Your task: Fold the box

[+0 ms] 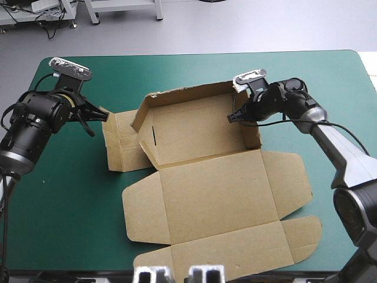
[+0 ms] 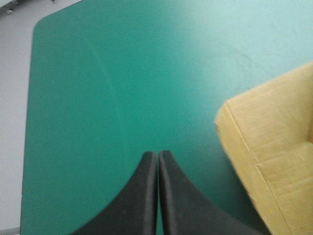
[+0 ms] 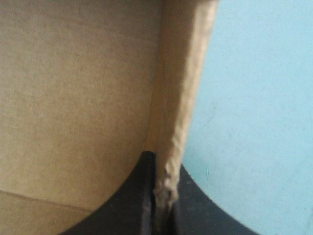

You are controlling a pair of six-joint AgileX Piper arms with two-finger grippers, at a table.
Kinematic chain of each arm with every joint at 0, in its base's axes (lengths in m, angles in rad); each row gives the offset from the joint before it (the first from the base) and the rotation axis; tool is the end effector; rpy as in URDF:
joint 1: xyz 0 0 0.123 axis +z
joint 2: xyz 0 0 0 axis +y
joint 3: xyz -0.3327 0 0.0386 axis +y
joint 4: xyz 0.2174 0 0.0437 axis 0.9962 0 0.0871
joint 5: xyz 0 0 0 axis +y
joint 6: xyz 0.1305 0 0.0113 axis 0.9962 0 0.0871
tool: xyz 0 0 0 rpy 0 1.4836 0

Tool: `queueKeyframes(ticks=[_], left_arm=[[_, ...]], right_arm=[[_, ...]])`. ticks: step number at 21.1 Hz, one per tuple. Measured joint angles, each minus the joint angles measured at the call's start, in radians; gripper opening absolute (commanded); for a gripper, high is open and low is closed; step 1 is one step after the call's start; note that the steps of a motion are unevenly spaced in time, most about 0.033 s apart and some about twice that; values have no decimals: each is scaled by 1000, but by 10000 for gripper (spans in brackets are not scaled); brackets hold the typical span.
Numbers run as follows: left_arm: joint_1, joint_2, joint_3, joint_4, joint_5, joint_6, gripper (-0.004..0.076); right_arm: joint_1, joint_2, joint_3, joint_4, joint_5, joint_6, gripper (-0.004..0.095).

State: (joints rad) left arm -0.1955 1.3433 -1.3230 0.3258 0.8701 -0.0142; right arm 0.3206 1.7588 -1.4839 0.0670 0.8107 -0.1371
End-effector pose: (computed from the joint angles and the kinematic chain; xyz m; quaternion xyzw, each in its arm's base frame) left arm 0.2724 -0.0213 0.4060 0.1332 0.9066 0.1146 0.3836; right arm 0.3701 0.1296 0.3157 -0.2026 0.9373 0.0555 0.2782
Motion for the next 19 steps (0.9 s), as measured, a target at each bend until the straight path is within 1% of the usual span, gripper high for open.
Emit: queueKeyframes(ticks=[2,4,6,7,8,9,10,11,12,13,15,16,17,19], left_arm=[[0,0,0,-31,7,29,-7],[0,0,0,-38,10,42,-7],[0,0,0,-40,12,48,-7],[0,0,0,-40,12,49,-7],[0,0,0,-40,13,49,-7],[0,0,0,-40,14,49,-7],[0,0,0,-40,14,49,-7],[0,0,0,-40,14,49,-7],[0,0,0,-40,14,49,-7],[0,0,0,-41,14,49,-7],[0,0,0,-41,14,49,-7],[0,0,0,-41,14,49,-7],[0,0,0,-41,15,49,-7],[0,0,0,-45,20,49,-7]], right_arm=[[0,28,0,2,-52,-25,-22],[0,43,0,3,-81,-73,-17],[0,47,-3,4,-88,-146,36],[0,48,-8,-1,-85,-158,105],[1,53,-25,-21,-63,-174,146],[1,58,-37,-46,-41,-178,231],[1,65,-65,-96,22,-190,281],[1,70,-81,-127,60,-194,373],[1,80,-117,-180,121,-193,403],[1,84,-142,-208,149,-188,457],[1,85,-243,-288,224,-145,467],[1,85,-279,-310,247,-125,467],[1,85,-332,-333,307,-88,467],[1,85,-411,-356,396,-65,467]])
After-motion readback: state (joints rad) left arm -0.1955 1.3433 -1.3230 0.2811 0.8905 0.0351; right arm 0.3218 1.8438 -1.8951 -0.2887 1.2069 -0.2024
